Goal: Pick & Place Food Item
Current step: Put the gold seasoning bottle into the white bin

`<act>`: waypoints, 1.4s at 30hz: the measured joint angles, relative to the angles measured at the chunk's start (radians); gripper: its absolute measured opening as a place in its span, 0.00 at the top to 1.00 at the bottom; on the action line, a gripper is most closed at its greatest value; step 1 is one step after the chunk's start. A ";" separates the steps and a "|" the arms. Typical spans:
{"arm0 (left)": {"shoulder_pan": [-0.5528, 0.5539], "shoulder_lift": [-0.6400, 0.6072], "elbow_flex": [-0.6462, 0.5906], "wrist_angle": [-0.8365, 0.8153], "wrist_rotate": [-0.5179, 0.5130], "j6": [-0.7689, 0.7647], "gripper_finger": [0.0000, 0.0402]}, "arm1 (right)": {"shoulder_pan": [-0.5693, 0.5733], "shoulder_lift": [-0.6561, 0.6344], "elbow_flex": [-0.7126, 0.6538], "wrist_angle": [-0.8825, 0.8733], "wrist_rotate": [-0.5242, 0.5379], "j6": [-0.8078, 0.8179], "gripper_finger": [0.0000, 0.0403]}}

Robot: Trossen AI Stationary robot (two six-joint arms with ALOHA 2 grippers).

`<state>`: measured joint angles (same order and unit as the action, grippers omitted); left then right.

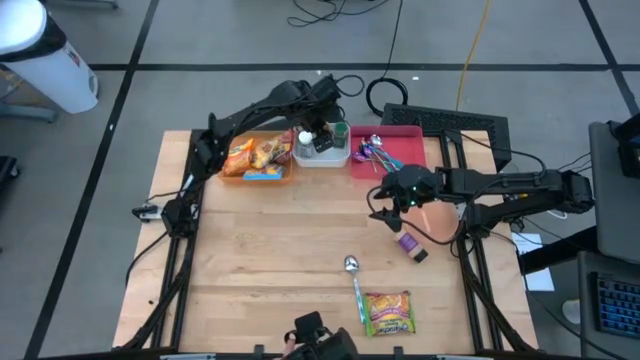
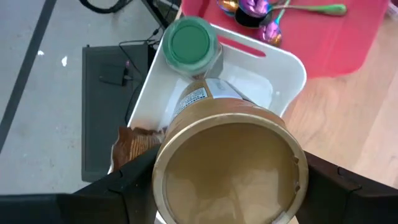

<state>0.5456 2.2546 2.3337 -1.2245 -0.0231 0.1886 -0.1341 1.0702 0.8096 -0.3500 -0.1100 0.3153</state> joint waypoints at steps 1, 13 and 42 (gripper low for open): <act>0.003 0.002 0.000 0.002 0.000 0.000 0.30 | 0.000 0.000 -0.006 -0.001 0.000 0.006 0.21; 0.040 0.059 -0.001 0.014 -0.037 -0.008 0.30 | 0.000 0.000 -0.018 0.002 0.001 0.014 0.21; 0.043 0.114 -0.002 0.068 -0.037 0.098 0.30 | -0.056 0.000 -0.018 0.001 0.001 0.013 0.21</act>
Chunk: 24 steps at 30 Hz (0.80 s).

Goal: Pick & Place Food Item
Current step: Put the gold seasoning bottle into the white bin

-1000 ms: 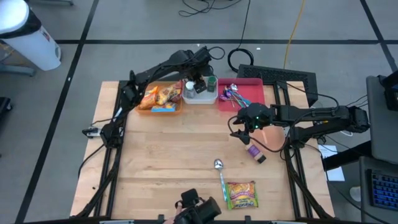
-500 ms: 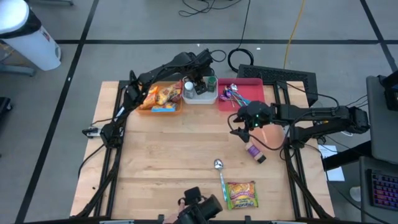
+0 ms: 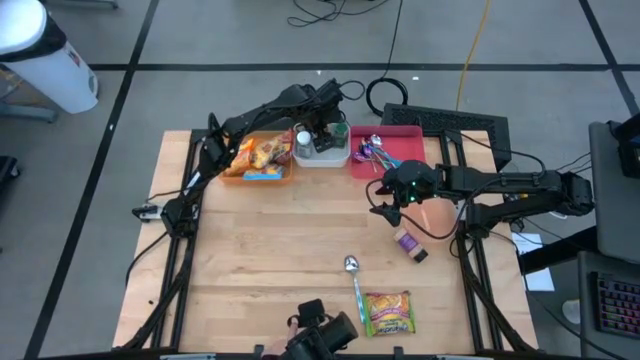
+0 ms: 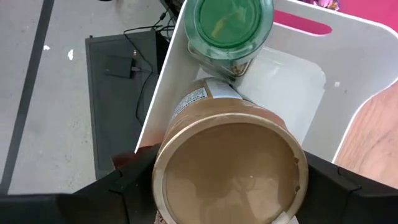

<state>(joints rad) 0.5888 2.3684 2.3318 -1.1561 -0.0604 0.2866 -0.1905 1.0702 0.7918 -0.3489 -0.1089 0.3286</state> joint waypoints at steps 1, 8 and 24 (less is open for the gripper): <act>0.000 0.000 0.000 0.000 -0.001 0.003 0.30 | 0.000 0.000 0.000 0.000 0.000 0.000 0.21; 0.001 0.004 0.000 0.006 -0.018 0.020 0.30 | 0.000 0.000 0.000 0.000 0.000 0.000 0.21; 0.000 0.004 0.001 0.010 -0.022 0.025 0.17 | 0.000 0.000 0.001 0.000 0.000 -0.004 0.21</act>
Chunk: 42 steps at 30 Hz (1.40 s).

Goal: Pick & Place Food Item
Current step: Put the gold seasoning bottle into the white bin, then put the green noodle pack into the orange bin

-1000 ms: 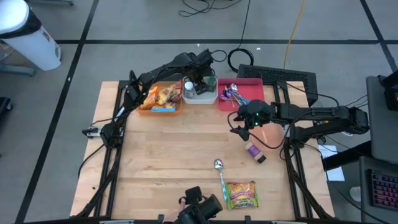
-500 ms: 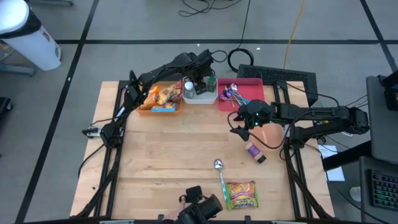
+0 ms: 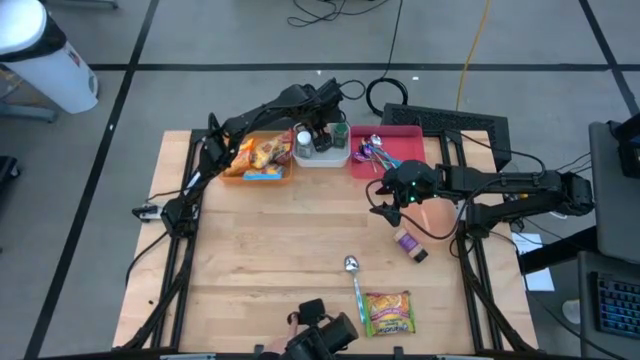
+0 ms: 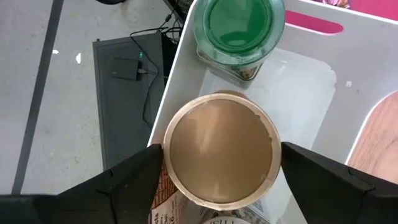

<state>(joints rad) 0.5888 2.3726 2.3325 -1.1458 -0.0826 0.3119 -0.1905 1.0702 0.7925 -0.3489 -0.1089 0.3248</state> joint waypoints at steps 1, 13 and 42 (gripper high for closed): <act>0.000 0.000 0.000 0.000 0.000 0.000 0.17 | 0.000 0.000 0.000 0.000 0.000 0.000 0.21; -0.027 -0.060 0.023 0.015 0.007 -0.027 0.17 | 0.000 0.000 0.000 0.000 0.000 -0.007 0.21; -0.023 -0.828 -0.091 -0.035 0.283 -0.245 0.22 | 0.000 0.000 0.000 0.049 0.003 0.168 0.21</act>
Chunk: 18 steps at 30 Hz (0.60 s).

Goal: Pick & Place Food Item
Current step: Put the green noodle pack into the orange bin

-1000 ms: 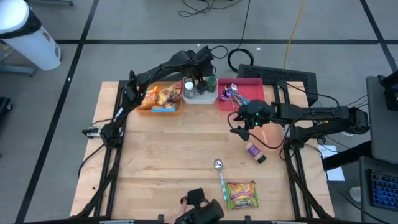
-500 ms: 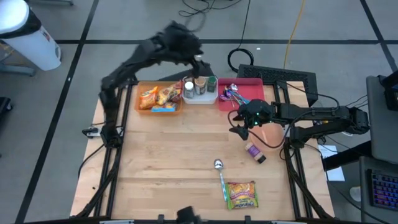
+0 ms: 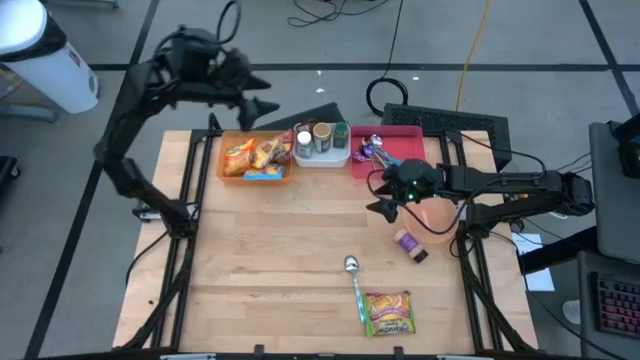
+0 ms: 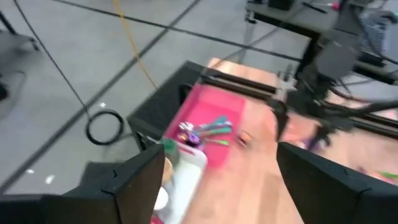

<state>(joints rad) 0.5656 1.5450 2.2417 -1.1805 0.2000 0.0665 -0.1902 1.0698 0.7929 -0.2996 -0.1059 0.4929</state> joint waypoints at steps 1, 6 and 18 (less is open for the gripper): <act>0.001 -0.033 -0.040 0.005 0.013 -0.008 0.23 | 0.000 0.000 0.000 0.008 0.000 0.005 0.21; -0.005 -0.233 -0.333 0.109 0.028 -0.063 0.31 | 0.000 0.000 0.000 0.067 0.000 0.019 0.21; -0.233 -0.605 -1.196 0.892 0.028 -0.454 0.38 | 0.002 0.000 0.000 0.105 -0.083 0.069 0.21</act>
<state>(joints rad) 0.3326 0.9395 1.0457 -0.2882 0.2276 -0.3876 -0.1883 1.0698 0.7929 -0.1944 -0.1887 0.5623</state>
